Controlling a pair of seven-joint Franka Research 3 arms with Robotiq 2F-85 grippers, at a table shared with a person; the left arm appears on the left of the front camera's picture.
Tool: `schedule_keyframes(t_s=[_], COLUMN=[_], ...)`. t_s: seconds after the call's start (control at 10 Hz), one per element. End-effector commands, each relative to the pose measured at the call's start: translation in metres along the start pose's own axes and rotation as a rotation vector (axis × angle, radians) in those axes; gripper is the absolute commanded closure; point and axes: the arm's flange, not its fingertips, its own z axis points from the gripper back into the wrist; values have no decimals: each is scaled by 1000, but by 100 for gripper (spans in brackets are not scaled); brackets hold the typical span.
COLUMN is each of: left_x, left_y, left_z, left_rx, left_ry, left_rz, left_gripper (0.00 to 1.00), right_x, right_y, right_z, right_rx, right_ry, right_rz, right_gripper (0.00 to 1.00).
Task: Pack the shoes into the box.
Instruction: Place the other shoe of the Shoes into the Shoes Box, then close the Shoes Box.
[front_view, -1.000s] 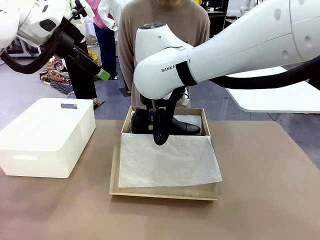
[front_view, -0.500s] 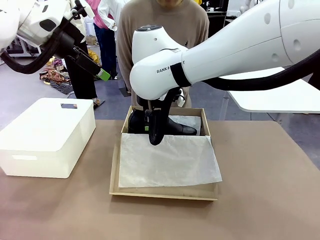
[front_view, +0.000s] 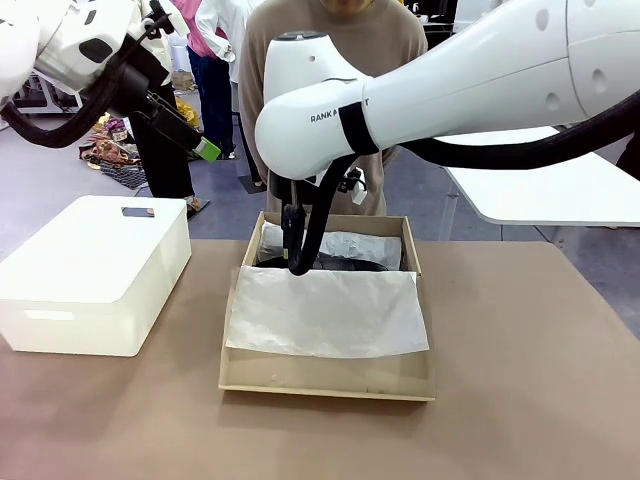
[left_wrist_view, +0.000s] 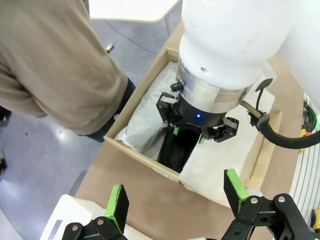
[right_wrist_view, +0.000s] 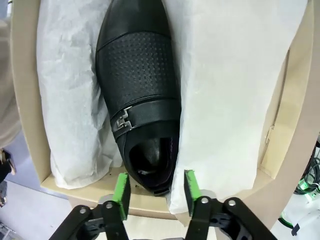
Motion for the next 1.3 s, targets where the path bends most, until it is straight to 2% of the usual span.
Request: schedule_keyframes(t_s=[0.0,0.4,0.6,0.7,1.1,1.2], left_x=[-1,-1,-1,-1,-1,-1], left_y=[2,2,2,2,2,2], left_z=[1,1,1,1,1,1], left_rx=[-18,-18,-18,-18,-18,-18], left_ry=[-21,-21,-21,-21,-21,-21], left_rz=[-12,-12,-12,-12,-12,-12], left_gripper=[0,0,0,0,0,0], right_x=[4,6,13,0,1,6], right_y=[4,3,-2,2,2,0], right_z=[13,18,23,13,12,21], right_rx=[-23,-40,-18,-22,-27,-33], right_ry=[-2,27,-4,11,6,21], right_rz=[6,30,20,8,8,79], right_gripper=[0,0,0,0,0,0])
